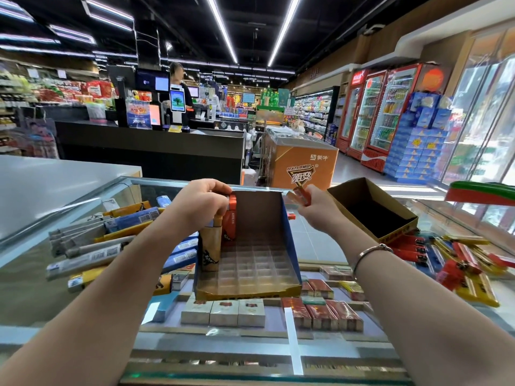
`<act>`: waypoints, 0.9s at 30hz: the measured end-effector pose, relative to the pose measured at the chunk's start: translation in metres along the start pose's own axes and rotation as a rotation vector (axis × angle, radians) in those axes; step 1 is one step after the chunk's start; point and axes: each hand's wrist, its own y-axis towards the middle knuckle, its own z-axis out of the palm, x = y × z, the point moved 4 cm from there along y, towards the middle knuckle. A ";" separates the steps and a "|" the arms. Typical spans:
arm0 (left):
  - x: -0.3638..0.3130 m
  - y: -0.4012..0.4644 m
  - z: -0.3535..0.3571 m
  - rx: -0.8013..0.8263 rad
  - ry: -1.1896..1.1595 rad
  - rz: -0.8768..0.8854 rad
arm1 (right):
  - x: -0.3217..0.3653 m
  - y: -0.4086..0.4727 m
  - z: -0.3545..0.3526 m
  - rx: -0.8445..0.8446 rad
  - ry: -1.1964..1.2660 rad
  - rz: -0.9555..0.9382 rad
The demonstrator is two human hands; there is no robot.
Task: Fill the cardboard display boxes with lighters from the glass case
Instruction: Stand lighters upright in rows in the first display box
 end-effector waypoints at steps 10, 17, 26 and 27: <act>0.005 0.004 0.001 0.021 0.000 0.027 | 0.015 0.015 0.031 0.156 -0.293 -0.041; 0.007 0.006 -0.001 0.002 0.037 0.033 | 0.010 0.012 0.018 0.376 -0.285 0.055; 0.009 0.006 0.008 0.005 -0.021 0.066 | -0.018 -0.024 -0.009 0.396 -0.145 0.266; 0.009 0.005 0.010 0.004 -0.031 0.061 | -0.021 -0.027 -0.013 0.357 -0.033 0.279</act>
